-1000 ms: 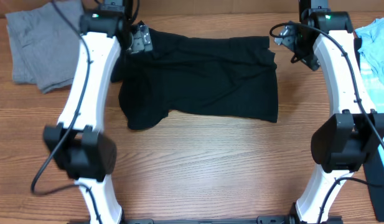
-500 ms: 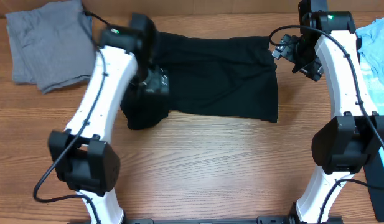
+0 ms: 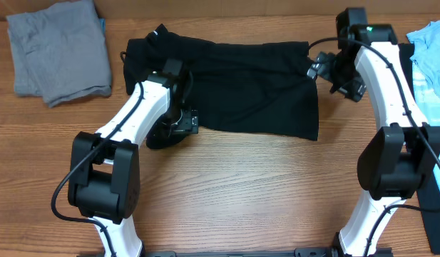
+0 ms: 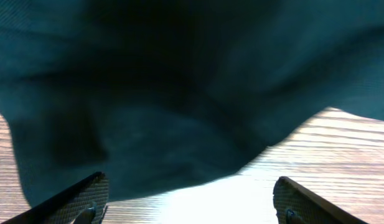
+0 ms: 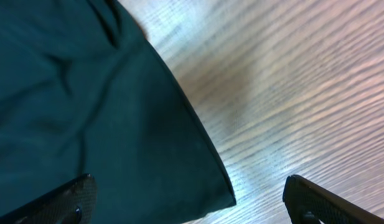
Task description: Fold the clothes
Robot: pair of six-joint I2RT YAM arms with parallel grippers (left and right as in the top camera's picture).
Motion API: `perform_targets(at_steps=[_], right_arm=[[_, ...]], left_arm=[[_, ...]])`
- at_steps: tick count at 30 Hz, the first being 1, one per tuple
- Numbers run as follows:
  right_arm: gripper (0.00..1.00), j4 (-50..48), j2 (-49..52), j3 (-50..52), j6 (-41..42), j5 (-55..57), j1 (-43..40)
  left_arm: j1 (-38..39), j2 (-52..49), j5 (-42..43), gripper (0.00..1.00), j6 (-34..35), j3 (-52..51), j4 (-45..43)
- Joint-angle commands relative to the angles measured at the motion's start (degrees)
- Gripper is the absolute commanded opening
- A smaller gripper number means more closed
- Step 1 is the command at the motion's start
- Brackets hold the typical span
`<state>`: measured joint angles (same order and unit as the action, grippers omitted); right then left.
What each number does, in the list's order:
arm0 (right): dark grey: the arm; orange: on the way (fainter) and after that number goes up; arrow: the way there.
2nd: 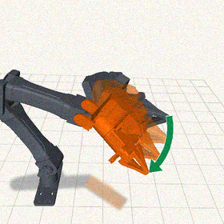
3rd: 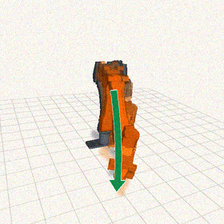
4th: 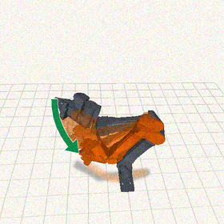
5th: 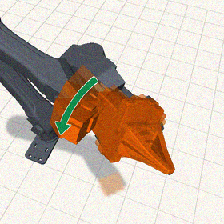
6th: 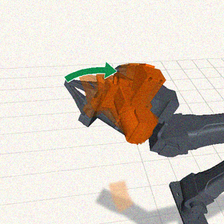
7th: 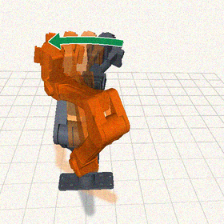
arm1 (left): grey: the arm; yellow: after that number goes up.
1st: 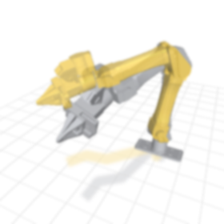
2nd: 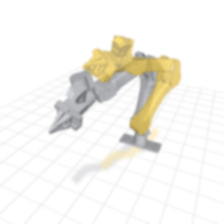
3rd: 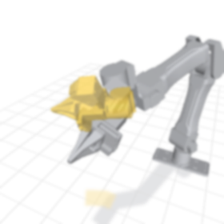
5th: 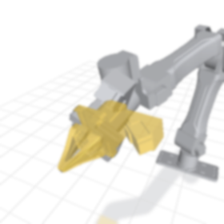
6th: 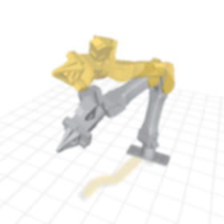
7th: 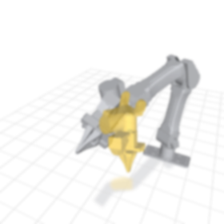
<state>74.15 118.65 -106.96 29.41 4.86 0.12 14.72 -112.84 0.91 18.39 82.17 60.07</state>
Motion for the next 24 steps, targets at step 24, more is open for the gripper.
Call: perform_targets(at_steps=[24], right_arm=[[0.90, -9.5, -1.5, 24.8, 3.7, -8.9, -0.9]], left_arm=[[-1.6, -0.3, -1.3, 0.80, -0.8, -8.7, -6.3]])
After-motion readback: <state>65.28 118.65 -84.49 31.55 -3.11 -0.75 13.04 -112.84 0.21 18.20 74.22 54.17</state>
